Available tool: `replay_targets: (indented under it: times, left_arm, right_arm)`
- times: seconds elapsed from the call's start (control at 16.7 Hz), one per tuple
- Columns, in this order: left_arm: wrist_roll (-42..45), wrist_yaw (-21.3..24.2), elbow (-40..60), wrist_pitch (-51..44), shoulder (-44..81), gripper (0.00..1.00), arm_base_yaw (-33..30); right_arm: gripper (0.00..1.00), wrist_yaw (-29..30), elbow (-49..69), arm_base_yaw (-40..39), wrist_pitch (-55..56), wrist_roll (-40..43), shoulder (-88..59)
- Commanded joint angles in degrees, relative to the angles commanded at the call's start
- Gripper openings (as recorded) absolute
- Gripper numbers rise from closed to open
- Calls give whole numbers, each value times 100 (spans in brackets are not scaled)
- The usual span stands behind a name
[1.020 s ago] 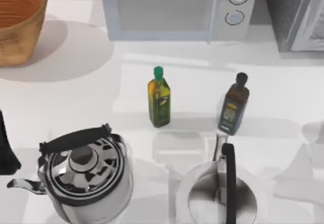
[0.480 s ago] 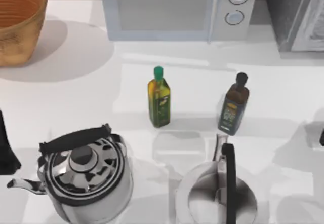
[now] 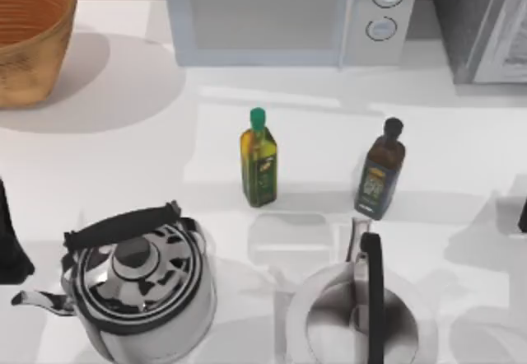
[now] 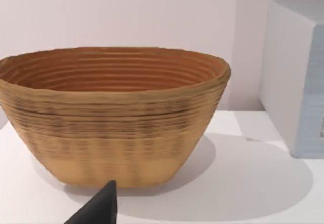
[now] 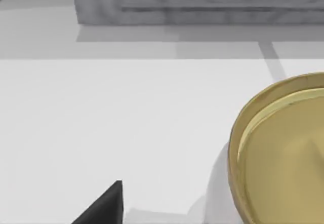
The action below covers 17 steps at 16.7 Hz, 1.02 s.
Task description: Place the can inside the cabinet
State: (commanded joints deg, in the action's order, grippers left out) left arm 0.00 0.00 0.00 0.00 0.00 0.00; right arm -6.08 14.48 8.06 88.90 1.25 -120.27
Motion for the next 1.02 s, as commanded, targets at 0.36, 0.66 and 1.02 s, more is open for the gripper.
replay_targets:
  times: [0.36,0.66,1.02]
  left_arm:
    - [0,0,0,0,0,100,0]
    - [0,0,0,0,0,100,0]
    - [0,0,0,0,0,100,0]
  right_arm:
    - [40,0,0,0,0,0,0]
    - [2,0,0,0,0,0,0]
    - [0,0,0,0,0,0,0]
